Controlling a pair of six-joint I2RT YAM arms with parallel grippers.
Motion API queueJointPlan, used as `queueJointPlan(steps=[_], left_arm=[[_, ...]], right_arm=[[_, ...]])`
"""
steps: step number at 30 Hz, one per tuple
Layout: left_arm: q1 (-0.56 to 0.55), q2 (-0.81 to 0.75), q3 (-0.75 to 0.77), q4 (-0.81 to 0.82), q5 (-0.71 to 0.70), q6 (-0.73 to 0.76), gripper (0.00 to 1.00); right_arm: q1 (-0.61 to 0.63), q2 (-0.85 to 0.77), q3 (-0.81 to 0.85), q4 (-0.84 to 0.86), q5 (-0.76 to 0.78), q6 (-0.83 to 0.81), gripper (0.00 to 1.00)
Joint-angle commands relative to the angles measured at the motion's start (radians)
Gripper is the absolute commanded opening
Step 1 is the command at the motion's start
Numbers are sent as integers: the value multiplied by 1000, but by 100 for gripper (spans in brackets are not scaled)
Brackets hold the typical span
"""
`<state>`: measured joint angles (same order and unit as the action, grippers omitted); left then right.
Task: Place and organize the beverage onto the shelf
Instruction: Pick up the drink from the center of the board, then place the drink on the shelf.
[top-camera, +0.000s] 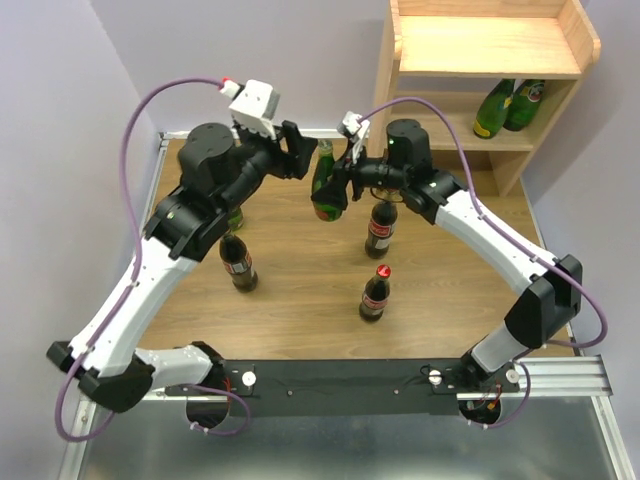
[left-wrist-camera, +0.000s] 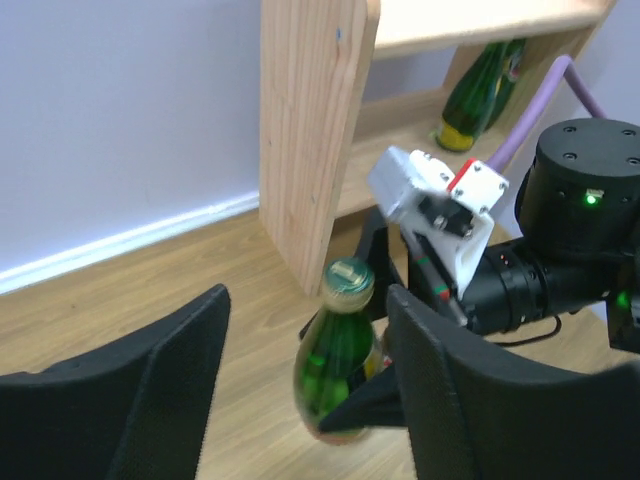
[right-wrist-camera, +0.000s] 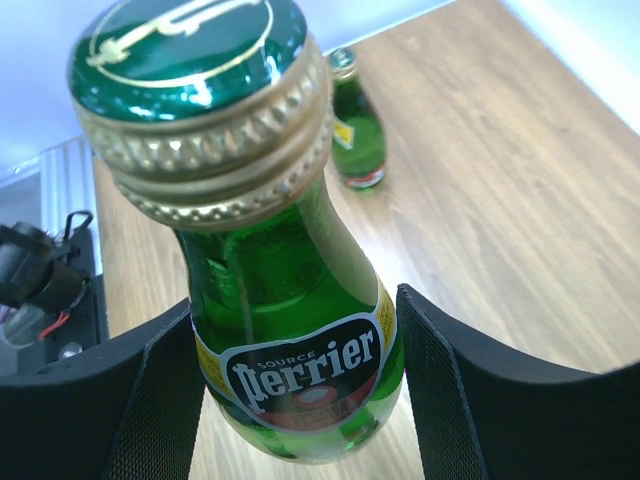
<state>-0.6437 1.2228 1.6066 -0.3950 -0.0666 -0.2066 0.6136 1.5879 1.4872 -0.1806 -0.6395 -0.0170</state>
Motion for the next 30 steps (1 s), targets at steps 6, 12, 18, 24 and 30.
queueJointPlan(steps=[6, 12, 18, 24, 30], left_arm=[[-7, -169, -111, 148, -105, 82, 79], [-7, -219, -249, 199, -153, 137, 79], [-7, -265, -379, 257, -202, 188, 79], [-5, -312, -482, 321, -237, 207, 79], [-5, -336, -551, 352, -251, 236, 79]], right_arm=[[-97, -123, 54, 73, -58, 52, 1], [-216, -176, 55, 72, -61, 65, 1], [-337, -218, 44, 70, -51, 66, 1], [-440, -246, 25, 72, -32, 63, 1], [-497, -267, -5, 70, 6, 38, 1]])
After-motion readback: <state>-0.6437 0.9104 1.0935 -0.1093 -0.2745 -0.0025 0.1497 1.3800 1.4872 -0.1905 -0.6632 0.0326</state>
